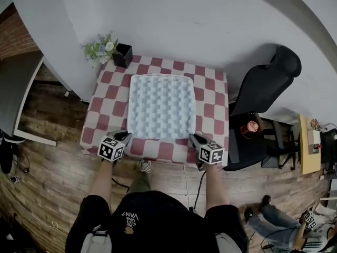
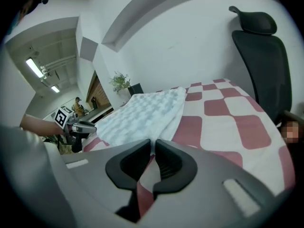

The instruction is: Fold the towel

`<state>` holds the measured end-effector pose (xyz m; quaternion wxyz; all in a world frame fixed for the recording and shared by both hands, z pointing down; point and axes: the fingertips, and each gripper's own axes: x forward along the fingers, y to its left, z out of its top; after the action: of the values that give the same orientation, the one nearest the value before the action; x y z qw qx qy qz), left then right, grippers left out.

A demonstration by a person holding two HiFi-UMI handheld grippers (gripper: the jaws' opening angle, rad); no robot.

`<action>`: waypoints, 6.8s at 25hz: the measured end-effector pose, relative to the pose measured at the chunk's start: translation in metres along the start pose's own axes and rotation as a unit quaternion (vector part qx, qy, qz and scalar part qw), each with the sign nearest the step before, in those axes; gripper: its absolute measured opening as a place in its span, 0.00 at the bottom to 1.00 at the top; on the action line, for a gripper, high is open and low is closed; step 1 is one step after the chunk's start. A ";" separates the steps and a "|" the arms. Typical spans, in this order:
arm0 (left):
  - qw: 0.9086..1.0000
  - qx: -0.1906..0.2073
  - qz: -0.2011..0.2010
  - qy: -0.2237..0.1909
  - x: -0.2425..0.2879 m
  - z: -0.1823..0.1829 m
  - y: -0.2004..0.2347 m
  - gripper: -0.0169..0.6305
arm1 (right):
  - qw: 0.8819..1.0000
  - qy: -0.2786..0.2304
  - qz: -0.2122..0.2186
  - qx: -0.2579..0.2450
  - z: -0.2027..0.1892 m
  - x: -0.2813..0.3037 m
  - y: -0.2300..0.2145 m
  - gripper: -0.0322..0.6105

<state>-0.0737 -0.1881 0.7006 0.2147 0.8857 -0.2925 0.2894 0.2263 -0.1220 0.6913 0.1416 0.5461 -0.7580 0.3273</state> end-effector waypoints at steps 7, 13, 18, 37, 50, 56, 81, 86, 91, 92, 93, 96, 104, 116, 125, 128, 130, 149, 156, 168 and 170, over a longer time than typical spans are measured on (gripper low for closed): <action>1.000 -0.013 0.009 -0.019 -0.029 -0.007 -0.011 0.06 | 0.999 -0.032 0.010 0.007 -0.006 -0.034 0.017 0.10; 0.998 -0.045 -0.024 -0.019 -0.074 -0.023 -0.050 0.06 | 0.998 -0.053 0.030 0.005 -0.020 -0.087 0.040 0.09; 0.996 -0.070 -0.031 -0.041 -0.115 -0.039 -0.084 0.06 | 0.997 -0.057 0.048 0.010 -0.050 -0.131 0.063 0.09; 0.993 -0.095 -0.009 -0.063 -0.165 -0.059 -0.128 0.06 | 0.994 -0.094 0.042 0.046 -0.069 -0.193 0.094 0.09; 0.993 -0.095 -0.030 -0.062 -0.103 0.026 -0.050 0.06 | 0.993 -0.109 0.012 0.043 0.032 -0.111 0.048 0.09; 0.993 -0.100 -0.036 -0.044 -0.066 0.050 -0.015 0.06 | 0.994 -0.095 -0.005 0.049 0.060 -0.069 0.023 0.09; 0.986 -0.145 0.035 0.071 0.034 0.050 0.068 0.18 | 0.976 0.056 -0.188 0.092 0.054 0.037 -0.082 0.22; 0.981 -0.187 0.036 0.033 0.022 0.055 0.080 0.33 | 0.973 0.023 -0.195 0.120 0.060 0.020 -0.087 0.28; 0.981 -0.185 0.053 0.005 0.002 0.056 0.083 0.34 | 0.963 -0.016 -0.220 0.156 0.056 -0.014 -0.088 0.29; 0.980 -0.188 0.059 -0.003 -0.003 0.056 0.084 0.34 | 0.959 -0.029 -0.225 0.167 0.055 -0.024 -0.090 0.29; 0.979 -0.191 0.066 -0.010 -0.009 0.055 0.086 0.34 | 0.956 -0.043 -0.229 0.178 0.053 -0.034 -0.092 0.30; 0.977 -0.195 0.084 -0.029 -0.025 0.049 0.087 0.34 | 0.945 -0.085 -0.226 0.222 0.041 -0.062 -0.091 0.31; 0.977 -0.182 0.080 -0.077 -0.054 0.037 0.038 0.34 | 0.939 -0.081 -0.083 0.323 -0.014 -0.066 -0.020 0.44; 0.985 -0.147 0.073 -0.046 -0.056 -0.015 -0.022 0.34 | 0.847 -0.125 -0.019 0.516 -0.049 -0.054 -0.003 0.46; 0.986 -0.147 0.061 -0.046 -0.048 -0.019 -0.029 0.34 | 0.769 -0.169 0.004 0.616 -0.049 -0.044 -0.013 0.45; 0.985 -0.155 0.062 -0.035 -0.045 -0.026 -0.027 0.34 | 0.784 -0.159 -0.004 0.600 -0.046 -0.036 -0.013 0.39; 0.984 -0.161 0.061 -0.031 -0.042 -0.029 -0.025 0.34 | 0.798 -0.159 -0.019 0.582 -0.045 -0.034 -0.015 0.28; 0.977 -0.196 0.069 -0.044 -0.055 -0.040 -0.021 0.34 | 0.986 -0.104 -0.125 0.025 0.054 -0.022 0.085 0.12; 0.970 -0.215 0.088 -0.068 -0.075 -0.051 -0.018 0.34 | 0.967 -0.072 -0.039 -0.241 0.067 0.023 0.207 0.12; 0.954 -0.256 0.132 -0.089 -0.119 -0.090 -0.004 0.34 | 0.880 0.015 0.036 -0.473 -0.004 0.083 0.289 0.12; 0.953 -0.258 0.132 -0.091 -0.120 -0.090 -0.004 0.34 | 0.864 0.030 0.047 -0.500 -0.015 0.084 0.289 0.12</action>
<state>-0.1858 -0.0881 0.6899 0.3677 0.7763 -0.4903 0.1478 -0.0726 -0.1193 0.6518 0.4029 0.3558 -0.8401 -0.0732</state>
